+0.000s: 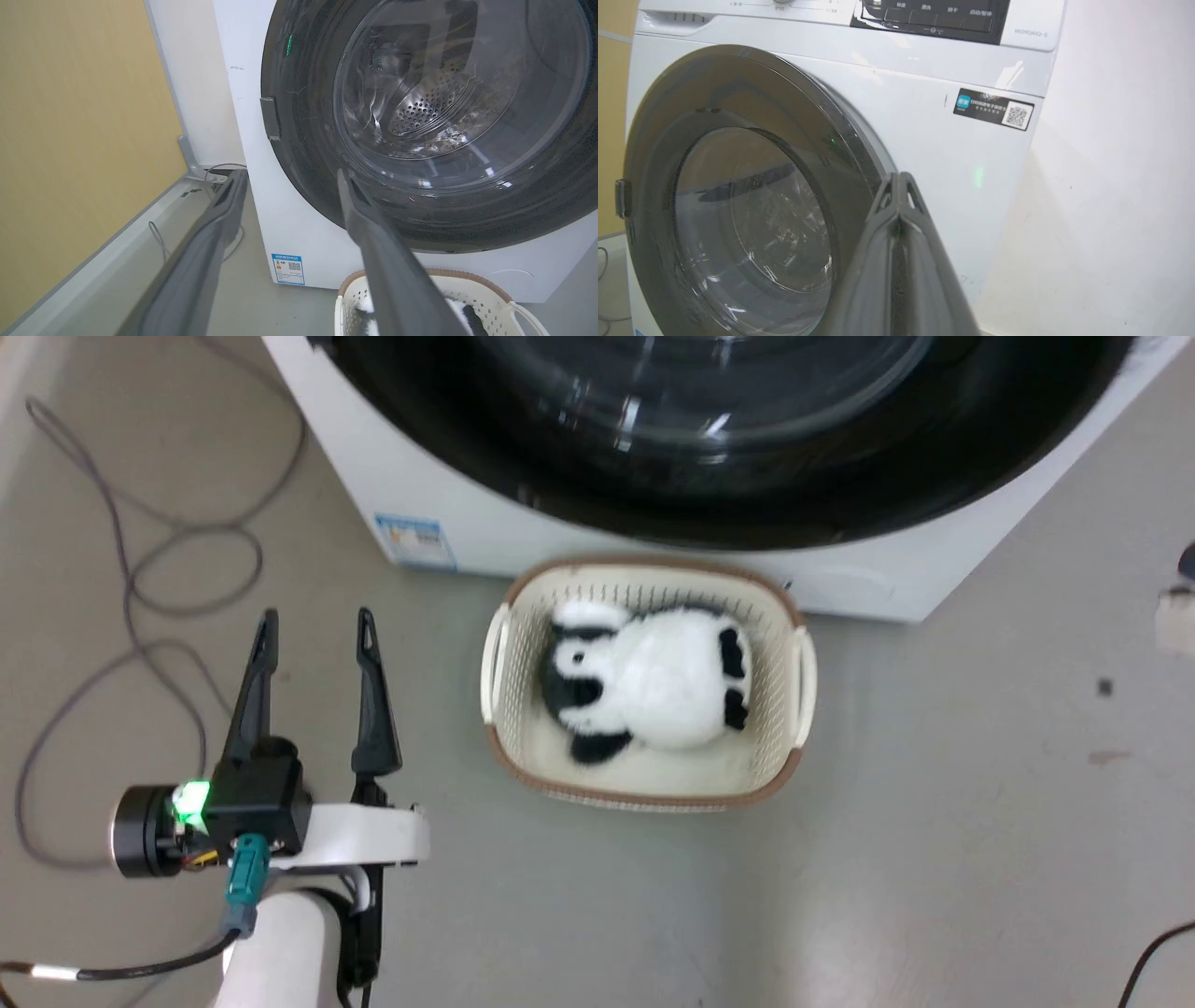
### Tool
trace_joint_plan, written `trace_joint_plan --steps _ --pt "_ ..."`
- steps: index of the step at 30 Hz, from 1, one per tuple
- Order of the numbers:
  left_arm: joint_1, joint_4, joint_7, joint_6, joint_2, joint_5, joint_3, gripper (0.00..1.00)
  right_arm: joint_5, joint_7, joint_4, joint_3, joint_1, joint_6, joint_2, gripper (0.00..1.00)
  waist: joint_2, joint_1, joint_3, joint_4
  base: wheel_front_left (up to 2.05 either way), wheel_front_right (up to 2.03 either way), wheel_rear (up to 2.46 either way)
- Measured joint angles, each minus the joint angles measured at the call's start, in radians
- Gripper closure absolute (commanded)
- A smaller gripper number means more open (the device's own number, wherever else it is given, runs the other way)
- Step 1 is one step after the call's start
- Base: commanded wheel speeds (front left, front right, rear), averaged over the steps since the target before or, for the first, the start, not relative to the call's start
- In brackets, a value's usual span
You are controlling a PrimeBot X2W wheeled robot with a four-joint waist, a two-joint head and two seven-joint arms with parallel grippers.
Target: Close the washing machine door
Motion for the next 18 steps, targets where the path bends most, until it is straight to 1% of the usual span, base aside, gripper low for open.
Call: trace_joint_plan --steps 2,3,4,5,13,18 --pt "0.016 0.004 0.000 0.000 0.001 0.000 0.001 0.00 -0.001 0.000 -0.034 -0.005 0.044 0.000 0.022 1.00 0.0000 0.0000 -0.034 -0.009 0.00 0.00 0.00" --pt "0.025 0.006 0.000 0.000 0.001 0.000 0.001 0.00 -0.002 0.000 -0.047 -0.009 0.067 0.000 0.034 0.90 0.0000 0.0000 -0.051 -0.014 0.00 0.00 0.00" --pt "0.034 0.008 0.000 0.000 0.001 0.000 0.002 0.00 0.000 0.000 -0.052 -0.011 0.089 0.000 0.048 0.51 0.0000 0.0000 -0.068 -0.018 0.00 0.00 0.00" --pt "0.045 0.011 0.000 0.000 0.001 0.000 0.002 0.00 0.006 0.000 -0.053 -0.010 0.113 0.000 0.062 0.00 0.0000 0.0000 -0.084 -0.023 0.00 0.00 0.00" --pt "0.120 0.024 0.000 0.006 0.006 -0.006 0.006 0.00 -0.004 0.000 -0.064 -0.008 0.280 0.000 0.160 0.00 0.0000 0.0000 -0.199 -0.066 0.00 0.00 0.00" --pt "0.156 0.029 0.000 0.009 0.006 -0.006 0.006 0.00 -0.013 0.000 -0.043 -0.011 0.381 0.000 0.214 0.00 0.0000 -0.0001 -0.254 -0.087 0.00 0.00 0.00"
